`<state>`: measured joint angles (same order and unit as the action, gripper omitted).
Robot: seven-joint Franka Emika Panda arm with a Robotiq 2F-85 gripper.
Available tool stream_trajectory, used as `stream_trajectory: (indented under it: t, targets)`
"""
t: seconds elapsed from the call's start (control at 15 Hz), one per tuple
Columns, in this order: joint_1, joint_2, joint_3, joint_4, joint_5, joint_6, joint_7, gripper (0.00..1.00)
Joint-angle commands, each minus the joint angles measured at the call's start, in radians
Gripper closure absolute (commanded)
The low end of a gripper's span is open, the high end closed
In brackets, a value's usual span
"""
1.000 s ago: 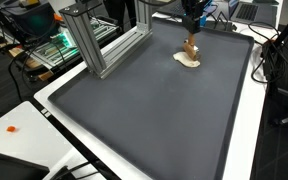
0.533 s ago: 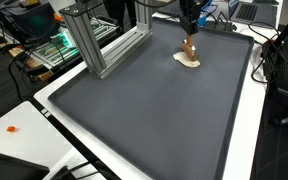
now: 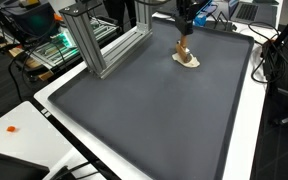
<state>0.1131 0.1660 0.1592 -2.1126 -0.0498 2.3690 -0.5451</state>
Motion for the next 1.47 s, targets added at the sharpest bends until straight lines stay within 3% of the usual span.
stream_trajectory:
  t: [0.0,0.33,0.93,1.33,1.4]
  targets:
    - [-0.007,0.002,-0.018,-0.024,-0.058,-0.095,0.039,0.71]
    - [-0.010,-0.005,-0.027,-0.028,-0.058,-0.125,0.085,0.71]
    - [0.001,0.018,-0.042,-0.052,-0.031,0.058,0.470,0.71]
    - [0.008,0.026,-0.040,-0.059,-0.034,0.088,0.587,0.69]
    - [0.008,0.026,-0.040,-0.058,-0.036,0.086,0.591,0.22]
